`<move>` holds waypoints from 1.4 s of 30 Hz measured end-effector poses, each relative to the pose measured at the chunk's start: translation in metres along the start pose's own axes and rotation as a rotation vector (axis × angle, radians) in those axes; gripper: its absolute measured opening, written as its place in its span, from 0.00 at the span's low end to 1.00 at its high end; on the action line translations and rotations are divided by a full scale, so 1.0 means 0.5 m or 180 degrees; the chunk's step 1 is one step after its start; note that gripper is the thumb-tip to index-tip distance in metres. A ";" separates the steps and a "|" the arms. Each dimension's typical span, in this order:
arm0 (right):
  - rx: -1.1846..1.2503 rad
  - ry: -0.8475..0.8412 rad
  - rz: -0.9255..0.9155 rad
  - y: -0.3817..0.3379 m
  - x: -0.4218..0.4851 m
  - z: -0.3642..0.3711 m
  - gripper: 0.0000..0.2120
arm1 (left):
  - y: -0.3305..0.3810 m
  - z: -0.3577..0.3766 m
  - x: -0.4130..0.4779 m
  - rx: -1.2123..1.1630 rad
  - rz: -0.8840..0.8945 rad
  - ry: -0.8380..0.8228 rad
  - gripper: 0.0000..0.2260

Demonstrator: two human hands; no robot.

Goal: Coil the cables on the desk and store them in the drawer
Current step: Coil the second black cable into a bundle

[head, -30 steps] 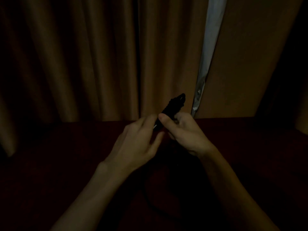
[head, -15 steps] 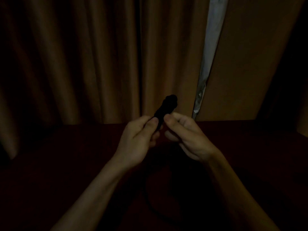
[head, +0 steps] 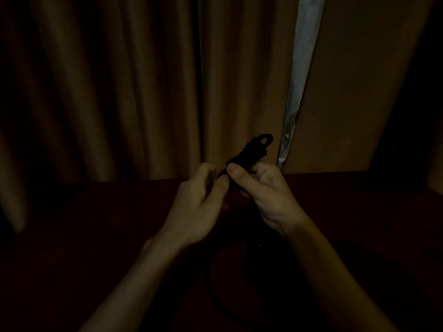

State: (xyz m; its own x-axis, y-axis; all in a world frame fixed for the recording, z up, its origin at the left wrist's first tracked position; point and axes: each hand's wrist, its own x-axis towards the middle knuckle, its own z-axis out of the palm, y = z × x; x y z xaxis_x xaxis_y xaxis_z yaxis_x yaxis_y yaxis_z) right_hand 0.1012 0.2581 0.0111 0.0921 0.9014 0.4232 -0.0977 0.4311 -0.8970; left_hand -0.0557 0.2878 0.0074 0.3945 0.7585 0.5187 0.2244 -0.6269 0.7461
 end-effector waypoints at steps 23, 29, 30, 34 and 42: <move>0.0279 -0.0624 0.0375 -0.009 -0.001 -0.016 0.12 | 0.034 -0.020 0.013 -0.3436 -0.1698 -0.1245 0.15; 0.0051 -0.0120 0.0350 -0.008 0.003 -0.013 0.14 | 0.031 -0.005 0.009 -0.1354 -0.1003 -0.0560 0.17; 0.0096 -0.0078 0.0326 -0.009 0.003 -0.012 0.14 | 0.029 0.000 0.007 -0.1010 -0.0767 -0.0376 0.15; -0.0017 0.0261 0.0317 -0.006 0.006 -0.006 0.15 | 0.019 0.000 -0.002 0.0174 0.0269 0.0063 0.06; -0.0347 0.0313 0.0355 -0.008 -0.004 0.020 0.13 | -0.035 0.007 -0.001 0.1525 0.1355 0.0358 0.13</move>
State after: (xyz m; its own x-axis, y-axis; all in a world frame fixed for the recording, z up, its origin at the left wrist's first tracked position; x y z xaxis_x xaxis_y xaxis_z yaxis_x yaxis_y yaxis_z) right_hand 0.0916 0.2550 0.0152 0.1837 0.9326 0.3107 -0.0051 0.3169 -0.9484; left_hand -0.0569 0.2979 -0.0075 0.4467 0.4239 0.7879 0.4517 -0.8670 0.2104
